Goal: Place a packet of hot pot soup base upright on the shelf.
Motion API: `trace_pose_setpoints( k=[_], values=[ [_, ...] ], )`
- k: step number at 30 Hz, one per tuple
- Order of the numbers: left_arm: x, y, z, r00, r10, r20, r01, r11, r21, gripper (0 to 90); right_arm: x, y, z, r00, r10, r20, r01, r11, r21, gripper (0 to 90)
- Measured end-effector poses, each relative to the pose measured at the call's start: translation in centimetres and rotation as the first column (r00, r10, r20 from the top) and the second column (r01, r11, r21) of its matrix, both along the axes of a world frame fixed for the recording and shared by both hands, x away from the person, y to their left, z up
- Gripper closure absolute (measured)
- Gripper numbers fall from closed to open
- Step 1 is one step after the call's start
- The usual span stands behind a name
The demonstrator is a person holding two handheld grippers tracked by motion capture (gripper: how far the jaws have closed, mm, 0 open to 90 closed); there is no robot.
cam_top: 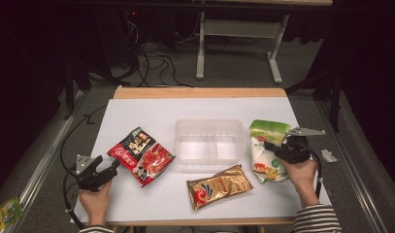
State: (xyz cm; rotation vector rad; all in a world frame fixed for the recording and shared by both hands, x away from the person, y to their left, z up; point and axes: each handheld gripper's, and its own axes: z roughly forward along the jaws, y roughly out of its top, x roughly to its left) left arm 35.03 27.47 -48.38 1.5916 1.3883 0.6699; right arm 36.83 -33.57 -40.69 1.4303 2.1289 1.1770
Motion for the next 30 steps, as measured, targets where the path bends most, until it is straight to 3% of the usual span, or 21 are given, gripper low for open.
trace_pose_setpoints(
  k=[12, 30],
  values=[
    [0.0, 0.0, 0.0, 1.0, 0.0, 0.003, 0.0, 1.0, 0.002, 29.4, -1.0, 0.4, 1.9, 0.9972, 0.012, 0.074, -0.012, 1.0, -0.002, 84.2],
    [0.1, -0.1, 0.0, 0.9999, 0.002, -0.015, -0.002, 0.9999, 0.011, 29.7, -2.0, 0.7, 3.5, 0.9928, 0.028, 0.116, -0.031, 0.999, 0.026, 84.1]
  ],
)
